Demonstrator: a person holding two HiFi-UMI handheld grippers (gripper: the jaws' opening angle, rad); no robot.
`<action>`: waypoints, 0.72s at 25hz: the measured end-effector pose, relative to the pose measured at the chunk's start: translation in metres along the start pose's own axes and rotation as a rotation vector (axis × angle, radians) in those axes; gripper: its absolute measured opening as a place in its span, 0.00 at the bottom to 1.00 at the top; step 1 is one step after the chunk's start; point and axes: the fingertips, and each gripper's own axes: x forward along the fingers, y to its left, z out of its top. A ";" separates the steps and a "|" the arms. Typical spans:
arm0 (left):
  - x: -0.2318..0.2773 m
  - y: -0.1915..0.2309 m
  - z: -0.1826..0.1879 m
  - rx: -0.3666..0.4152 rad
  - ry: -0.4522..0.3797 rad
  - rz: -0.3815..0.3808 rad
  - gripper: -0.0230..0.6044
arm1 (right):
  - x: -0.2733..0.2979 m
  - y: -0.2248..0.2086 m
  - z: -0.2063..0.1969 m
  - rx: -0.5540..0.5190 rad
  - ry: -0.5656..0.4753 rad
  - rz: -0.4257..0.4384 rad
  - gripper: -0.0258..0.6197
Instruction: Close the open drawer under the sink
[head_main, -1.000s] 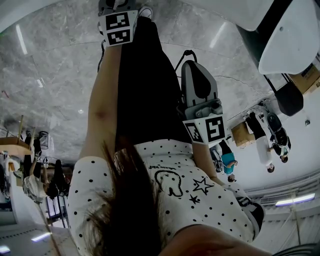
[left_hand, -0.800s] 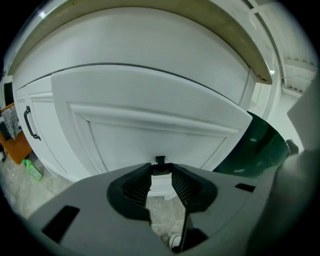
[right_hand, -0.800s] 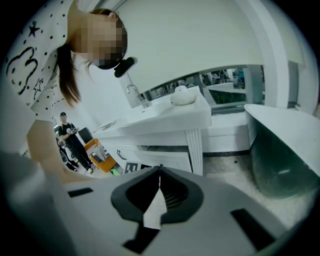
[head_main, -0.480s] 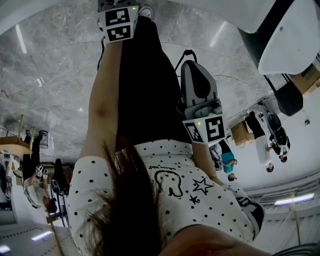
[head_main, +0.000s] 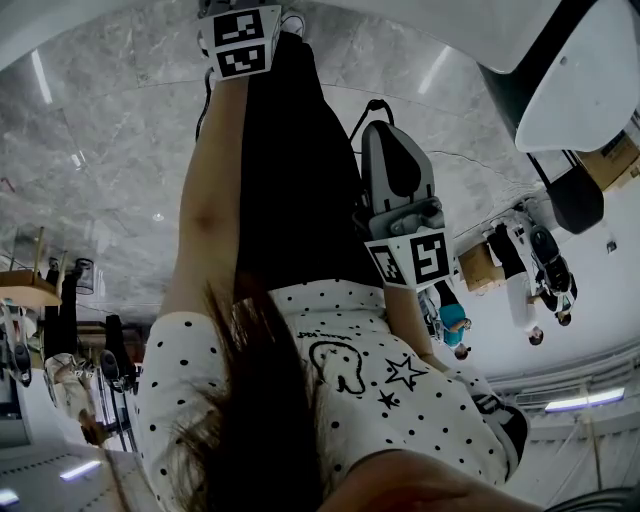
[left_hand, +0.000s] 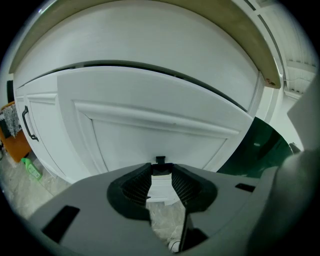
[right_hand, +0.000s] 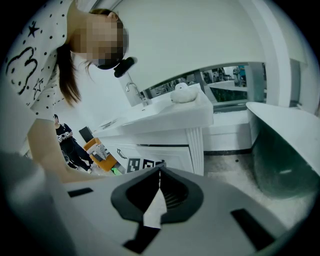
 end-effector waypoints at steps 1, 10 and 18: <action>0.000 0.001 0.001 0.001 -0.001 0.000 0.23 | 0.000 0.001 0.000 0.000 0.001 0.001 0.06; 0.007 0.002 0.006 -0.005 -0.006 0.007 0.23 | 0.003 -0.002 -0.001 0.002 0.007 0.007 0.06; 0.009 0.001 0.006 0.003 -0.009 0.005 0.23 | 0.003 -0.006 -0.002 0.004 0.010 0.006 0.06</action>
